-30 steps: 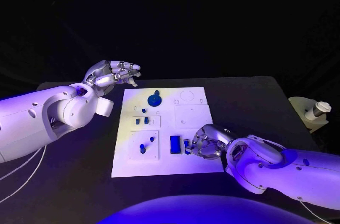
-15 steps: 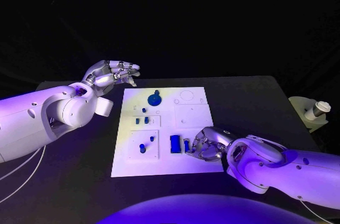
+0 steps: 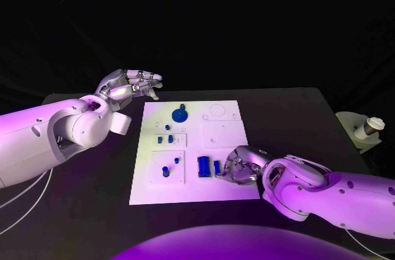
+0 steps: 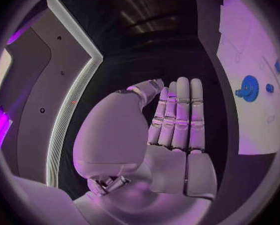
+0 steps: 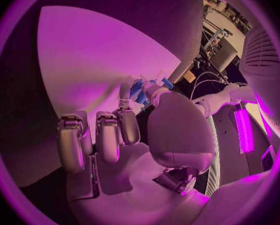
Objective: Assemble the parts on the task board
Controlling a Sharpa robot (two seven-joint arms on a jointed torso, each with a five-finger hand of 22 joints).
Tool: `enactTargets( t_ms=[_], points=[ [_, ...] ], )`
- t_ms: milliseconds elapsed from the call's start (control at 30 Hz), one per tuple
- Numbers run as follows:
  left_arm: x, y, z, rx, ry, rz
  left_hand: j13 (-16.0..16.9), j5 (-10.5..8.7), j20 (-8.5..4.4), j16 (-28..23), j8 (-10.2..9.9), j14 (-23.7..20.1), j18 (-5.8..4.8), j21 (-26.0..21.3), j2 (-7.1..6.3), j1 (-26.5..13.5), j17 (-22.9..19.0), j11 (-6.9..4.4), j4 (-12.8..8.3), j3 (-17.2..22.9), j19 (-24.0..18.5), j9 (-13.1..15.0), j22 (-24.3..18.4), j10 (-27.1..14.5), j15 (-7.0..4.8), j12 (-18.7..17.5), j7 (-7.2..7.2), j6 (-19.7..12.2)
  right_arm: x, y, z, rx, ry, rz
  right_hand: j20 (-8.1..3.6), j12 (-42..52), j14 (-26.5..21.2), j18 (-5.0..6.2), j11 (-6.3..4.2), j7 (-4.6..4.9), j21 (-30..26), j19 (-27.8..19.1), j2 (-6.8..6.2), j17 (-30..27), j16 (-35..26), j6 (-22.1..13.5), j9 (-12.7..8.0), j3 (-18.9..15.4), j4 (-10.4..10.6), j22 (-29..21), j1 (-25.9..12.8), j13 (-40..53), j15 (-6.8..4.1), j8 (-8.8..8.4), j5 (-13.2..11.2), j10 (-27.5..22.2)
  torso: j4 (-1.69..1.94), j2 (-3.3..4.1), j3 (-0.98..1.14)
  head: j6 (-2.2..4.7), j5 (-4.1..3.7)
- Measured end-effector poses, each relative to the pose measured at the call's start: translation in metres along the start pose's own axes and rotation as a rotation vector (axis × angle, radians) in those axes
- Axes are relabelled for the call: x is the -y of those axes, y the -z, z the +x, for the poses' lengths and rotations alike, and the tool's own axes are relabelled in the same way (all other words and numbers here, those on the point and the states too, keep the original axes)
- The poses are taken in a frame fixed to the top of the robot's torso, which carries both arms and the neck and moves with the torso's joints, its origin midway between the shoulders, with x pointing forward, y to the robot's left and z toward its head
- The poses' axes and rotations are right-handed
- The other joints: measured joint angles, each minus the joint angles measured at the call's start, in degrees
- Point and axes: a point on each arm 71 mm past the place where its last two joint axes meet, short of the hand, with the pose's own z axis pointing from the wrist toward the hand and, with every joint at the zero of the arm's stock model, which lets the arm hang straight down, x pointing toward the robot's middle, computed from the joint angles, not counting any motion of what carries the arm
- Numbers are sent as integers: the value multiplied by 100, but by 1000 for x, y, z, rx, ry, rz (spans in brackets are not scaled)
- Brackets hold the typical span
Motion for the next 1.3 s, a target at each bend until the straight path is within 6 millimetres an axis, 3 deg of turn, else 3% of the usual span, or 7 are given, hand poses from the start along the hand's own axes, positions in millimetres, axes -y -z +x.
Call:
enactTargets(
  t_ms=[233,500,633,800,1300],
  points=[
    [0,0,0,0,-1,-1,5,0,0,0,0,0,0,0,0,0,0,0,-18,18,0,-6,0,0,0,0,0,0,2,-3,2,-11,9,10,0,0,0,0,0,0,0,0,13,0,0,0,1,-33,-33,0,53,0,0,0,-11,0,0,0,1,-12,-7],
    [0,0,0,0,-2,-2,5,0,0,0,0,0,0,0,24,23,0,0,-40,39,0,-6,0,0,0,0,0,0,2,-6,1,-26,17,7,0,0,0,0,0,-1,0,0,-60,-1,0,2,-2,-87,-87,-1,212,0,0,14,-68,0,-2,-2,4,-15,-6],
    [0,0,0,0,-2,-3,5,0,0,0,0,0,0,0,24,23,4,0,-57,57,0,-6,8,1,0,22,0,0,2,-9,1,-33,15,4,0,-3,0,0,0,20,0,0,-129,-1,0,-19,-2,-131,-168,-1,360,0,0,36,-251,0,-1,-3,4,-16,-13],
    [0,0,0,-1,-2,-5,5,0,0,0,0,0,0,0,24,23,4,0,-57,57,0,-7,13,1,0,22,0,0,1,-10,1,-44,8,1,0,-26,0,0,0,20,0,0,-144,-1,0,-19,-11,-157,-207,-2,422,-1,0,37,-309,0,3,-4,4,-23,-21],
    [-1,0,-1,0,-5,-10,4,0,0,-22,0,0,0,0,46,46,3,0,-72,72,0,-10,23,1,0,22,0,0,5,1,1,-66,-25,-4,0,-182,0,0,0,55,0,0,-186,-2,-3,-55,-45,-437,-132,-3,502,2,0,11,-138,0,-6,-9,3,-7,-5]
  ],
)
